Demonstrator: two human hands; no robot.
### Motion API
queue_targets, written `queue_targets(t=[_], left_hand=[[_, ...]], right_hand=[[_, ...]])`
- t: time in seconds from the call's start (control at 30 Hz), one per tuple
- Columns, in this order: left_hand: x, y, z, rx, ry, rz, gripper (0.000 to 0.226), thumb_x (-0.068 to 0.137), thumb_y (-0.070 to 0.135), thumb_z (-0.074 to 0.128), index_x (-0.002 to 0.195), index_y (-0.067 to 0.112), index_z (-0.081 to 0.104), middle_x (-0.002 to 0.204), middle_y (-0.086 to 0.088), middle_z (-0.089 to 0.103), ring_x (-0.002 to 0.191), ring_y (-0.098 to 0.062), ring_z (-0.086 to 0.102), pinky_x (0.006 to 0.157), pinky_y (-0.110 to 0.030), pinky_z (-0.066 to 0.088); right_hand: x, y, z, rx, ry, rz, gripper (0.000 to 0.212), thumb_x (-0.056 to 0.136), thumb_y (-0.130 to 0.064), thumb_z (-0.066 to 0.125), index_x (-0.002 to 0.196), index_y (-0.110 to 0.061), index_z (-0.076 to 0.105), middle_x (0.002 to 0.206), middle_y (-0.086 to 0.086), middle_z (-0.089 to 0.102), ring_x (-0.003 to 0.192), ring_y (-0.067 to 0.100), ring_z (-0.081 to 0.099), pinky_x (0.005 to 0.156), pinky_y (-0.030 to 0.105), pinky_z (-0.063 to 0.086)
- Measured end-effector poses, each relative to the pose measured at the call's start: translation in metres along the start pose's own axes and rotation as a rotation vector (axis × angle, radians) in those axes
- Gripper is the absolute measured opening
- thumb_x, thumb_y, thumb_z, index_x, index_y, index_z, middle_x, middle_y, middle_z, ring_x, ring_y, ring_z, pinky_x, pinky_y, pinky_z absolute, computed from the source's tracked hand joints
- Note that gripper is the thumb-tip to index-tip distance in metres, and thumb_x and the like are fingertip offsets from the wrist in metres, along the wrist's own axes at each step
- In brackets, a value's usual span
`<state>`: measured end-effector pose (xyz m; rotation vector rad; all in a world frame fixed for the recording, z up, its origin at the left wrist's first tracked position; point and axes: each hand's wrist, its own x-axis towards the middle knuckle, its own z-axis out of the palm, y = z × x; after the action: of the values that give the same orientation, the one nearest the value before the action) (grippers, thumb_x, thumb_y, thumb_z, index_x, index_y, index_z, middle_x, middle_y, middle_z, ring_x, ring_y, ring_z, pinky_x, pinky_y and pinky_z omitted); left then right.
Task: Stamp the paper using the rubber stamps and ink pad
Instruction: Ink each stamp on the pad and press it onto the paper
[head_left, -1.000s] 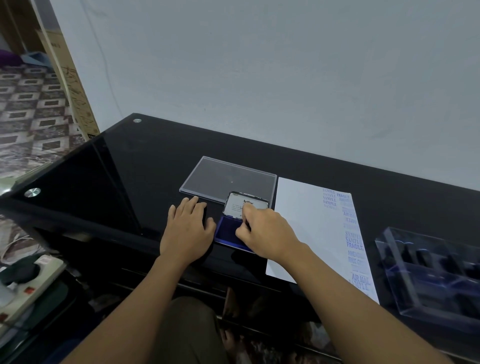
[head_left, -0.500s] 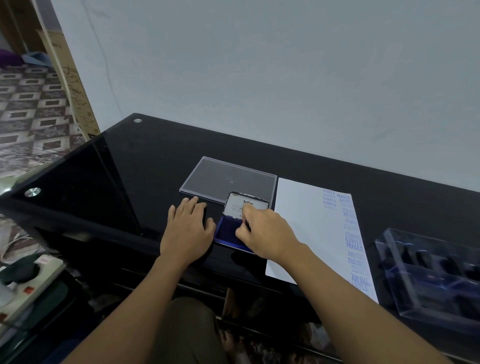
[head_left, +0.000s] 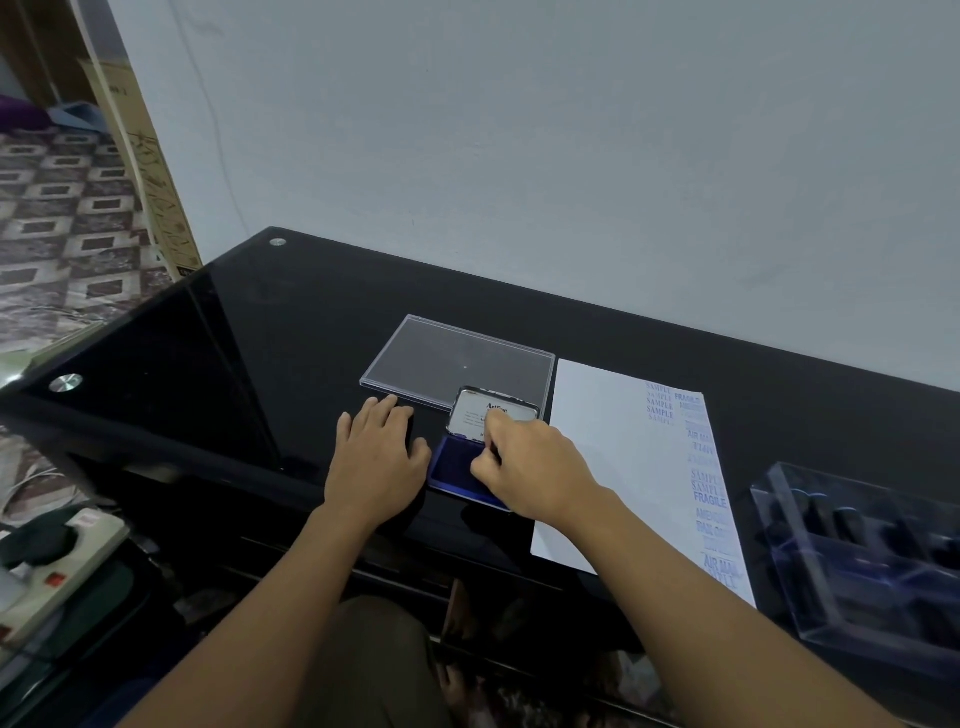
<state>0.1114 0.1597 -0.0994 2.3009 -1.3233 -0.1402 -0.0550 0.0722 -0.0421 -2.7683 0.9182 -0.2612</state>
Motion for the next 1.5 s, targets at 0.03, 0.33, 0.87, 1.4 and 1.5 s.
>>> queue_targets(t=[0.03, 0.33, 0.87, 1.4, 1.5], left_hand=[[0.001, 0.002, -0.002, -0.009, 0.0, -0.005, 0.047, 0.097, 0.03, 0.049, 0.14, 0.013, 0.048, 0.155, -0.005, 0.035, 0.147, -0.02, 0.022, 0.12, -0.046, 0.01], [0.013, 0.027, -0.026, -0.142, 0.031, -0.003, 0.042, 0.095, 0.024, 0.051, 0.135, 0.012, 0.052, 0.149, -0.006, 0.042, 0.142, -0.022, 0.032, 0.12, -0.051, 0.016], [0.041, 0.146, -0.015, -0.244, -0.122, 0.236, 0.023, 0.097, 0.021, 0.049, 0.116, 0.011, 0.055, 0.12, -0.005, 0.05, 0.119, -0.019, 0.041, 0.109, -0.037, 0.032], [0.07, 0.205, 0.052, -0.065, -0.254, 0.359, 0.043, 0.099, 0.025, 0.04, 0.139, 0.012, 0.046, 0.148, -0.003, 0.041, 0.137, -0.022, 0.03, 0.115, -0.044, 0.023], [0.073, 0.209, 0.064, -0.034, -0.292, 0.371, 0.045, 0.1, 0.026, 0.038, 0.143, 0.012, 0.042, 0.155, -0.004, 0.033, 0.144, -0.023, 0.022, 0.118, -0.047, 0.018]], right_hand=[[0.0, 0.0, 0.0, 0.01, -0.004, 0.013, 0.015, 0.094, -0.029, 0.05, 0.087, -0.017, 0.045, 0.072, -0.002, 0.056, 0.064, 0.018, 0.053, 0.05, 0.027, 0.036], [0.01, 0.029, -0.057, 0.465, 0.322, 0.318, 0.009, 0.087, -0.02, 0.056, 0.083, -0.013, 0.058, 0.079, 0.002, 0.065, 0.073, 0.017, 0.056, 0.063, 0.028, 0.044], [-0.032, 0.15, -0.113, 0.255, 0.137, 0.586, 0.029, 0.096, -0.034, 0.046, 0.095, -0.009, 0.061, 0.092, 0.005, 0.067, 0.078, 0.02, 0.058, 0.064, 0.033, 0.042], [-0.038, 0.194, -0.099, 0.174, 0.071, 0.6, 0.026, 0.097, -0.03, 0.049, 0.088, -0.008, 0.06, 0.084, 0.009, 0.067, 0.067, 0.018, 0.055, 0.057, 0.029, 0.042], [-0.032, 0.196, -0.091, 0.15, 0.042, 0.553, 0.025, 0.098, -0.032, 0.049, 0.086, -0.012, 0.058, 0.081, 0.006, 0.064, 0.065, 0.016, 0.054, 0.057, 0.028, 0.043]])
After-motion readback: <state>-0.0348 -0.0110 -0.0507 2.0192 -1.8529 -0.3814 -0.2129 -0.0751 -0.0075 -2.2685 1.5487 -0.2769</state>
